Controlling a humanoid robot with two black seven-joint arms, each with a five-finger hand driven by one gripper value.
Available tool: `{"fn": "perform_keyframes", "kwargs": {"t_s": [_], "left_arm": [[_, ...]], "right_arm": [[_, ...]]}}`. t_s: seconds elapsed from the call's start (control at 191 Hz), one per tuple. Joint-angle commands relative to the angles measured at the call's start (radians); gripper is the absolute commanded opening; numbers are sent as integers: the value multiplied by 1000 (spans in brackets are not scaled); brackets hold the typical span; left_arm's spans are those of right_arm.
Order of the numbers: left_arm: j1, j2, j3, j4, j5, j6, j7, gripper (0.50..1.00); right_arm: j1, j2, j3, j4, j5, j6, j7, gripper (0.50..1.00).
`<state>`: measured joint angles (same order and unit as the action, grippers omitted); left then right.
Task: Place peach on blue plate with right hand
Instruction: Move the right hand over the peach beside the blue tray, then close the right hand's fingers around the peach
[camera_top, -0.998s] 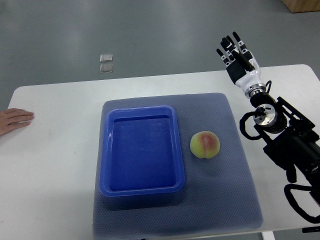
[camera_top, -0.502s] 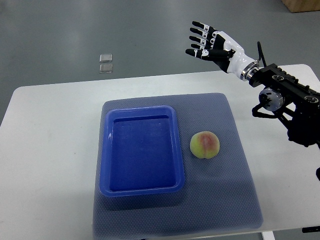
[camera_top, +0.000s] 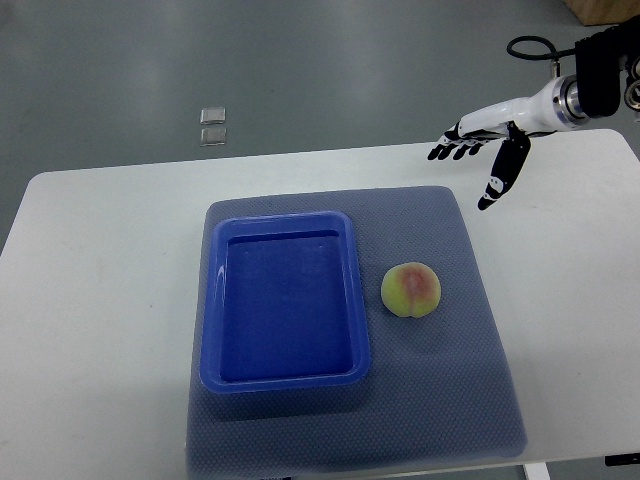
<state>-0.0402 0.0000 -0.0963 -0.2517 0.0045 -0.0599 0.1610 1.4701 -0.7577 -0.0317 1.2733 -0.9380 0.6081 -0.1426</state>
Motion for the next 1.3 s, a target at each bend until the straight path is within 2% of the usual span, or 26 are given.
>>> {"fn": "perform_keyframes", "kwargs": {"t_s": [0.0,0.246,0.423,0.449,0.538,0.632,0.638,0.747,0.794,0.8,0.841,1.118,1.124,1.296], "left_arm": [[-4,0,-3,0,2,0,0,1000],[-4,0,-3,-1,3,-1,0,1000],[-4,0,-3,-1,5,-1,0,1000],[-4,0,-3,-1,5,0,0,1000],[-4,0,-5,-1,3,0,0,1000],[-4,0,-5,-1,3,0,0,1000],[-4,0,-5,0,3,0,0,1000],[-4,0,-5,0,3,0,0,1000],[-4,0,-5,0,3,0,0,1000],[-4,0,-3,0,3,0,0,1000],[-4,0,-3,-1,3,0,0,1000],[-4,0,-3,0,3,0,0,1000],[-4,0,-3,-1,3,0,0,1000],[-4,0,-3,-1,3,0,0,1000]], "right_arm": [[32,-43,-25,92,35,3,-14,930],[30,-54,-27,150,65,3,-14,930],[-2,-38,-25,159,64,3,8,930],[-31,-23,-25,161,59,3,32,930],[-45,-12,-25,161,58,3,43,930],[-77,6,-25,159,50,-22,54,930],[-88,17,-25,156,47,-42,54,930],[-112,44,-28,152,41,-102,54,930],[-113,44,-28,152,41,-102,54,930],[-126,55,-28,149,38,-131,54,930],[-140,63,-27,144,35,-152,55,930],[-212,100,-25,123,25,-234,60,930],[-232,106,-24,118,25,-260,67,928],[-281,129,-21,92,1,-275,72,928]]}}
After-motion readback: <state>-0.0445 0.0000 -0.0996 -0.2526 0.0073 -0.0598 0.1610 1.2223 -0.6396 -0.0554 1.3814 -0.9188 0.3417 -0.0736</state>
